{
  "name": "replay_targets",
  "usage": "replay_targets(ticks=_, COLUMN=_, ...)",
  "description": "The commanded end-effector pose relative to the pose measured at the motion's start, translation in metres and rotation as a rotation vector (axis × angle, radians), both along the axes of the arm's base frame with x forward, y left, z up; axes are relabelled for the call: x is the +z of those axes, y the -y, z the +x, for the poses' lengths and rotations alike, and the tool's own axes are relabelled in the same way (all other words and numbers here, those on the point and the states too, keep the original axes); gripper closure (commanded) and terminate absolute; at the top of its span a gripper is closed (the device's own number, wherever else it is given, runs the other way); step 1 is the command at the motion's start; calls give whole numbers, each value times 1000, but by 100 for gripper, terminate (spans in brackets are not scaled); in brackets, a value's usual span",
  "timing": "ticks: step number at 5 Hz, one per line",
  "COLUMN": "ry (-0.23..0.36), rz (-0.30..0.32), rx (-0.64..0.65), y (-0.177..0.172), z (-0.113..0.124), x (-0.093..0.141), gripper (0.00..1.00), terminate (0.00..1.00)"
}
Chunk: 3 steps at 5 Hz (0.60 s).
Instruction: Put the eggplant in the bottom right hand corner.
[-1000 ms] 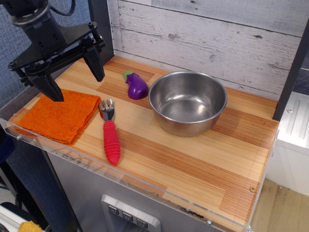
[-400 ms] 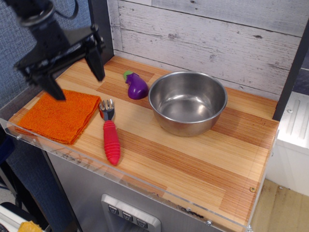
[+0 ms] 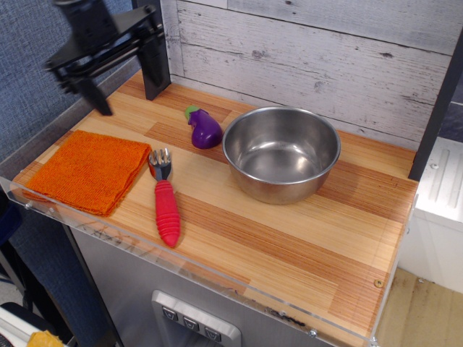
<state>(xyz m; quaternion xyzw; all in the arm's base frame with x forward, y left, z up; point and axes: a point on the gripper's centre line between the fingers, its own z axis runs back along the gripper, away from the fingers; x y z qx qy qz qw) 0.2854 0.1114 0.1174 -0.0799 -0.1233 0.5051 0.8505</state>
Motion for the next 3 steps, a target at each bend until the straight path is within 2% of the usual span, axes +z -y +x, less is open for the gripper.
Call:
replay_targets(ticks=1, ry=-5, rz=39, rx=-31, y=24, z=44, x=-7, gripper=0, terminate=0)
replay_targets(ticks=3, ry=-30, rz=44, rx=-67, y=31, z=82, x=-19, gripper=0, terminate=0)
